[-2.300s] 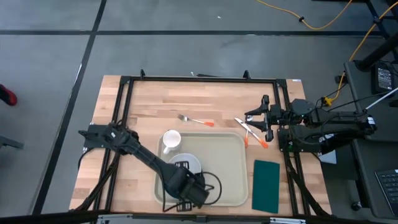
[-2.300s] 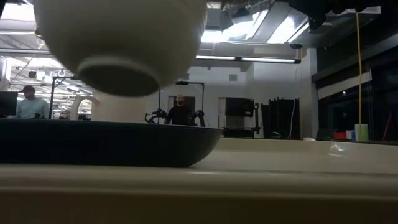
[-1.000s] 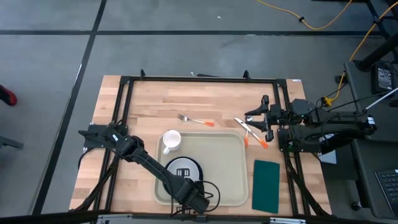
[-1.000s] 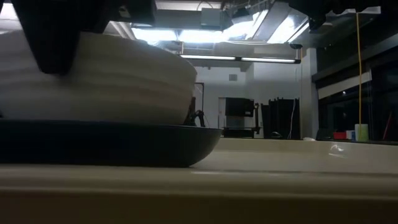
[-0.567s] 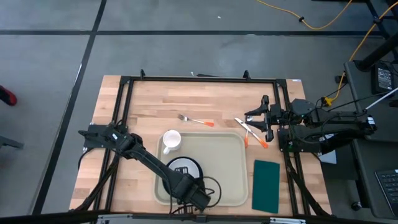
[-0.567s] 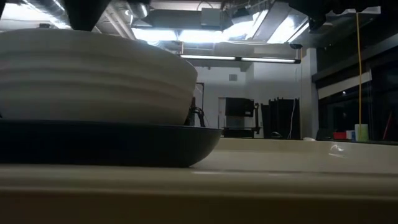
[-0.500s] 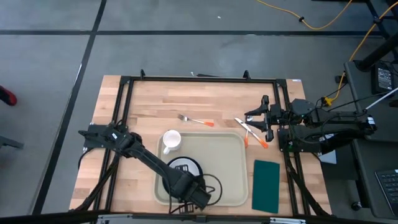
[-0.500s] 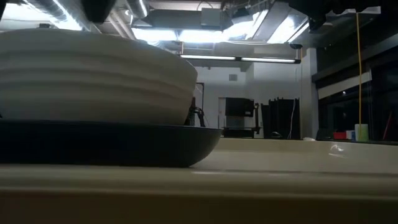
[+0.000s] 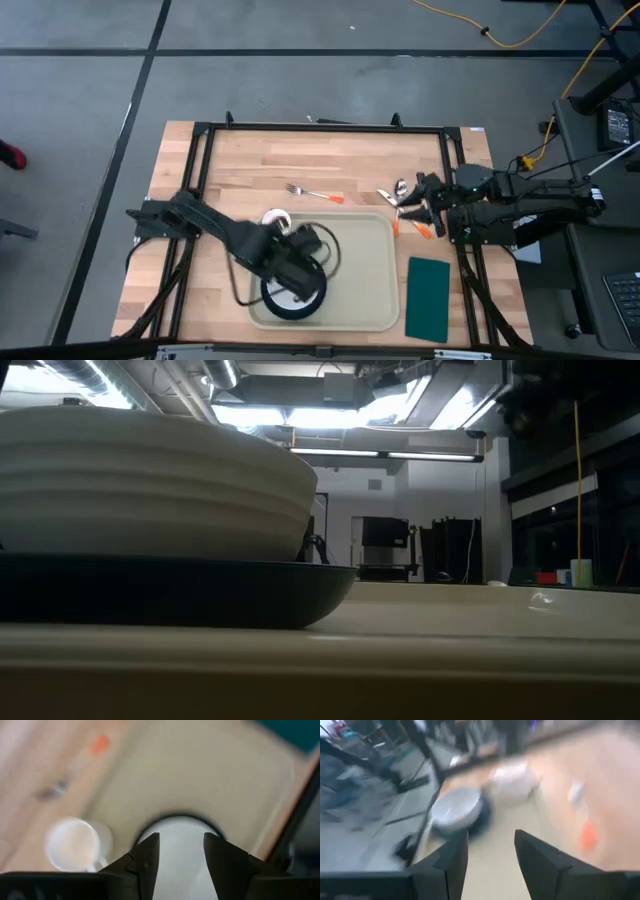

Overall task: Set up tray
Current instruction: Put the dark green napkin on the brown serving tray to the right of the black plate

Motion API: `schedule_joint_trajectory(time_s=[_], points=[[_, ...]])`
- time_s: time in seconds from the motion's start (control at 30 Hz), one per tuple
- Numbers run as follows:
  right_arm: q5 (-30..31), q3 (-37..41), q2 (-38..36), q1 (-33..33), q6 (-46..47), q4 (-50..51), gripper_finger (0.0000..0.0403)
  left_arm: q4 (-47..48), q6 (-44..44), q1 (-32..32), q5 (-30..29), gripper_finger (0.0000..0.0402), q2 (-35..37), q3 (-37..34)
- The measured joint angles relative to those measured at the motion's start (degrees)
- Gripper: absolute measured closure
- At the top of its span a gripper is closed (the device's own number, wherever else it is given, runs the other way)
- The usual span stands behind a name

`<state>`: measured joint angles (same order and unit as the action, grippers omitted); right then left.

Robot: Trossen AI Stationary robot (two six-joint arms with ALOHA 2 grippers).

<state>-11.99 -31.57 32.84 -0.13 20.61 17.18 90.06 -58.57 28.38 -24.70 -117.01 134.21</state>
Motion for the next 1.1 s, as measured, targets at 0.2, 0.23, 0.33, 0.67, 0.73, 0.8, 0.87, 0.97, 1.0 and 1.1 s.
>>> schedule_joint_trajectory(time_s=[0.2,0.23,0.33,0.67,0.73,0.8,0.87,0.97,1.0,1.1], points=[[-3.1,0.0,0.0,2.9,22.8,18.7,0.0234,0.0,-2.0,-0.5,-19.1,0.0259,6.6,0.0],[-1.4,0.0,0.0,3.9,26.9,21.8,0.0234,0.0,-1.2,-0.5,-22.0,0.0259,7.5,0.0],[4.7,0.0,0.0,7.8,36.8,27.6,0.0234,0.0,2.3,-1.0,-28.1,0.0259,9.4,0.0],[17.3,0.0,8.0,26.7,69.8,29.4,0.0234,0.0,21.8,-5.4,-28.8,0.0259,13.7,0.0],[17.0,0.0,12.3,30.7,75.6,27.7,0.0234,0.0,25.1,-5.8,-28.7,0.0259,14.4,0.0],[16.0,-0.1,16.8,34.4,80.9,25.0,0.0234,0.0,28.1,-6.2,-28.7,0.0259,15.0,0.0],[14.8,-1.2,21.9,37.8,86.5,24.3,0.0234,0.0,30.4,-6.6,-28.7,0.0259,15.4,0.0],[14.4,-5.0,29.3,42.6,93.7,25.2,0.0234,0.0,33.4,-7.2,-28.2,0.0259,16.0,0.0],[14.4,-6.6,31.7,44.1,95.9,26.3,0.0234,0.0,34.3,-7.3,-28.1,0.0259,16.1,0.0],[13.2,-12.6,38.6,48.0,102.3,34.3,0.0234,0.0,36.6,-7.6,-27.8,0.0259,16.1,0.0]])
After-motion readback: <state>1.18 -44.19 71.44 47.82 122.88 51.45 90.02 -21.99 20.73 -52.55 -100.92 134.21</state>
